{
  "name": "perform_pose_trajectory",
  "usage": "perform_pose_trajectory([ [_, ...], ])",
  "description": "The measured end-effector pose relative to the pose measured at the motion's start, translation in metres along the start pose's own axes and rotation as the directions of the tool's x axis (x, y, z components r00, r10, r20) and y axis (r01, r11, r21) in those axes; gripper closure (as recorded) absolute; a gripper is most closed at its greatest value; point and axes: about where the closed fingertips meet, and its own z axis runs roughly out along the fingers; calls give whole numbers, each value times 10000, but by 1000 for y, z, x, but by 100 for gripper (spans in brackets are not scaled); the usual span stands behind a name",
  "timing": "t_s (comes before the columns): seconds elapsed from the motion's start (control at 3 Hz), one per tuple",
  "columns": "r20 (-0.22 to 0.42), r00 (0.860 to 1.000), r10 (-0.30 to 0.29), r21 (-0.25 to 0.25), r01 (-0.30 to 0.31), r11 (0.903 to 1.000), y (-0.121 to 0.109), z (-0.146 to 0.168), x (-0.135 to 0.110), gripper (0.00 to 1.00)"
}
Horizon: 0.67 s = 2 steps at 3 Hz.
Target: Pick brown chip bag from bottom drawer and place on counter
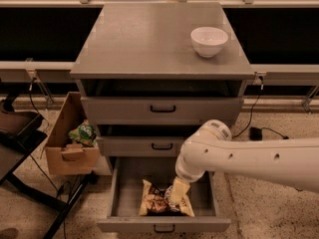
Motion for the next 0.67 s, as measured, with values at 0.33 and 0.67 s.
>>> perform_pose_trajectory([
  [0.33, 231, 9997, 36, -12, -36, 10000, -5, 13, -3, 0],
  [0.67, 344, 9993, -156, -290, 166, 9994, -24, 57, -6, 0],
])
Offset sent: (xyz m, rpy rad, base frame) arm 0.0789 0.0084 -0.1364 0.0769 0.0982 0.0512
